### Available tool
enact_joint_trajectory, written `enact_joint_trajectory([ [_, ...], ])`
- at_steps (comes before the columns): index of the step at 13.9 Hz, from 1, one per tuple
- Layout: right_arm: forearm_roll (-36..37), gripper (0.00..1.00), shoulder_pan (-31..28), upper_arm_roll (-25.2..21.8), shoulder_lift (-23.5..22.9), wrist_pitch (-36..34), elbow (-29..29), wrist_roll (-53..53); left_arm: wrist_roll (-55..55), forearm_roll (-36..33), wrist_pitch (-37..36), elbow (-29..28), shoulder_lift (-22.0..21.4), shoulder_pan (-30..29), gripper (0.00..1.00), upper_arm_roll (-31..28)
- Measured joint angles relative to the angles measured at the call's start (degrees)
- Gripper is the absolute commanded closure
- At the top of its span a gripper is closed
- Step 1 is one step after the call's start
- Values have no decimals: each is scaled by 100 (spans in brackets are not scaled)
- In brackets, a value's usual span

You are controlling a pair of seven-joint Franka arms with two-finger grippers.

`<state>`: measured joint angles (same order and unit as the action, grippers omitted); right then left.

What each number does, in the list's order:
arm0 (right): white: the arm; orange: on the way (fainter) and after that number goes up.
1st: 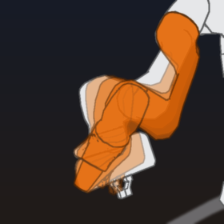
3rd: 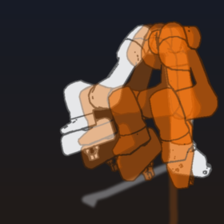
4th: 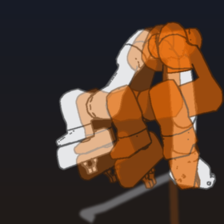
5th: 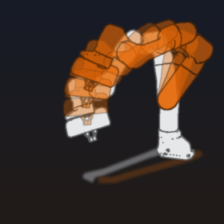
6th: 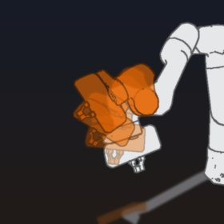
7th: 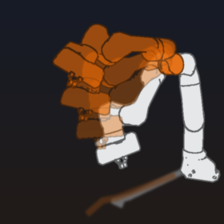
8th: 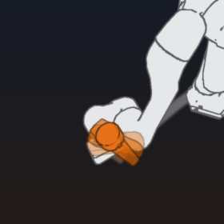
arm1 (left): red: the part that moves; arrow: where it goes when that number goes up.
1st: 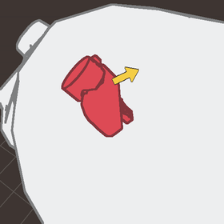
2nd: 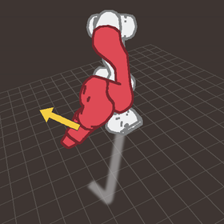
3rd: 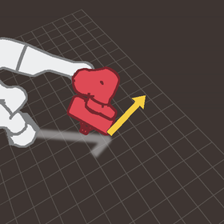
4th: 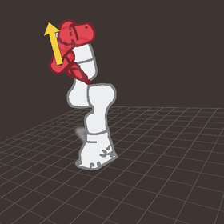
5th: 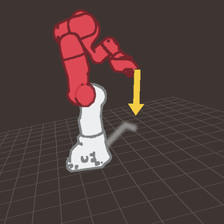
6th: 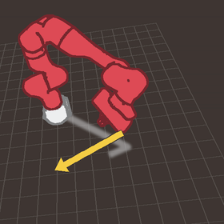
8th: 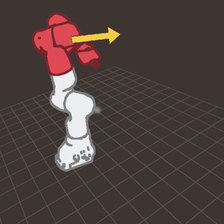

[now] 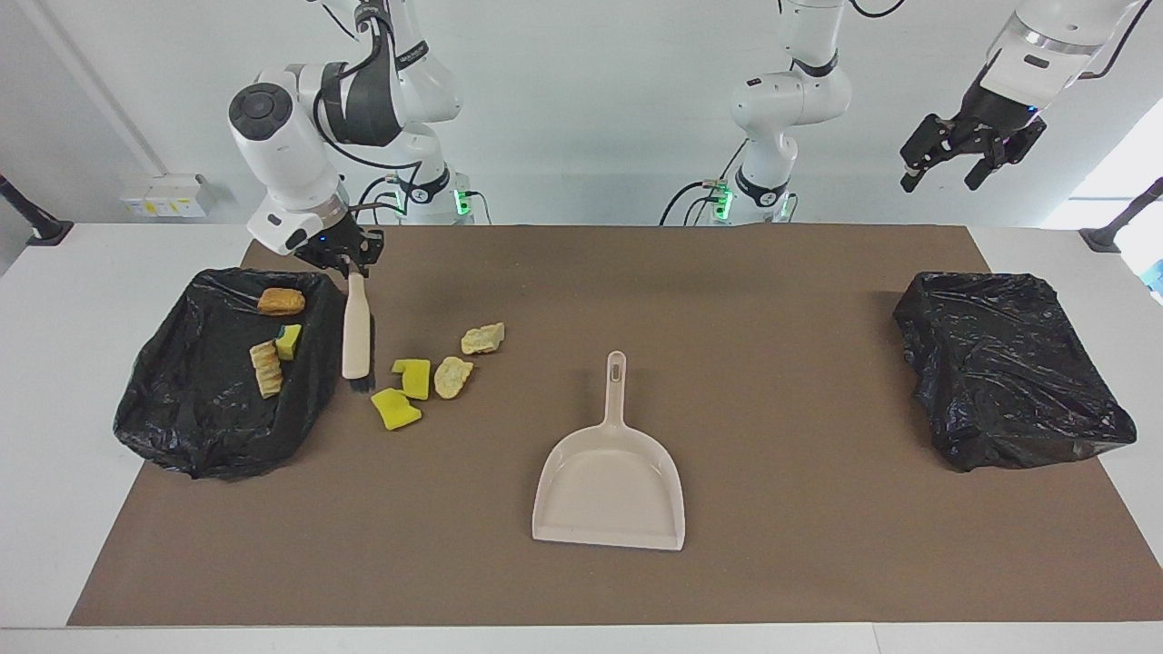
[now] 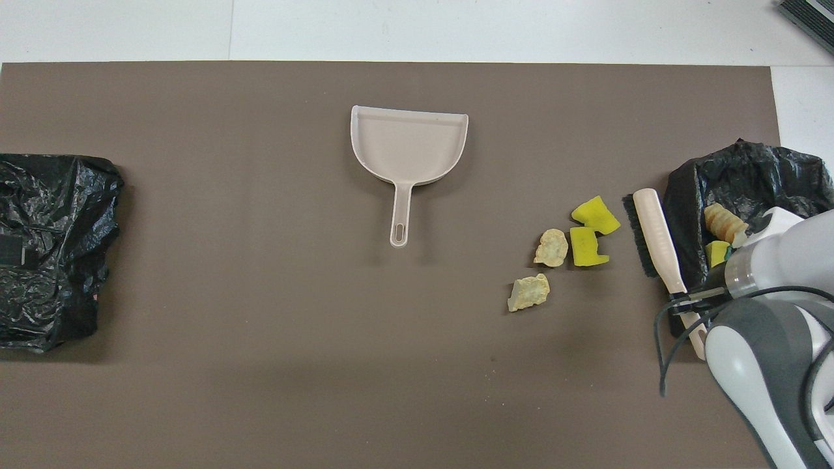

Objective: Sweep and dump trash in bin

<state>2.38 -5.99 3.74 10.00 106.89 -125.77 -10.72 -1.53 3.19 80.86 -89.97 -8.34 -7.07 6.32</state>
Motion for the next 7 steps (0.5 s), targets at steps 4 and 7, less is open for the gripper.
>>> enact_joint_trajectory([
  [4,111,100,-226,6,-362,449,-103,-209,0,0,-1,0,0,1,0,15],
  [7,297,100,-174,69,-424,484,-124,-209,0,0,-1,0,0,1,0,18],
])
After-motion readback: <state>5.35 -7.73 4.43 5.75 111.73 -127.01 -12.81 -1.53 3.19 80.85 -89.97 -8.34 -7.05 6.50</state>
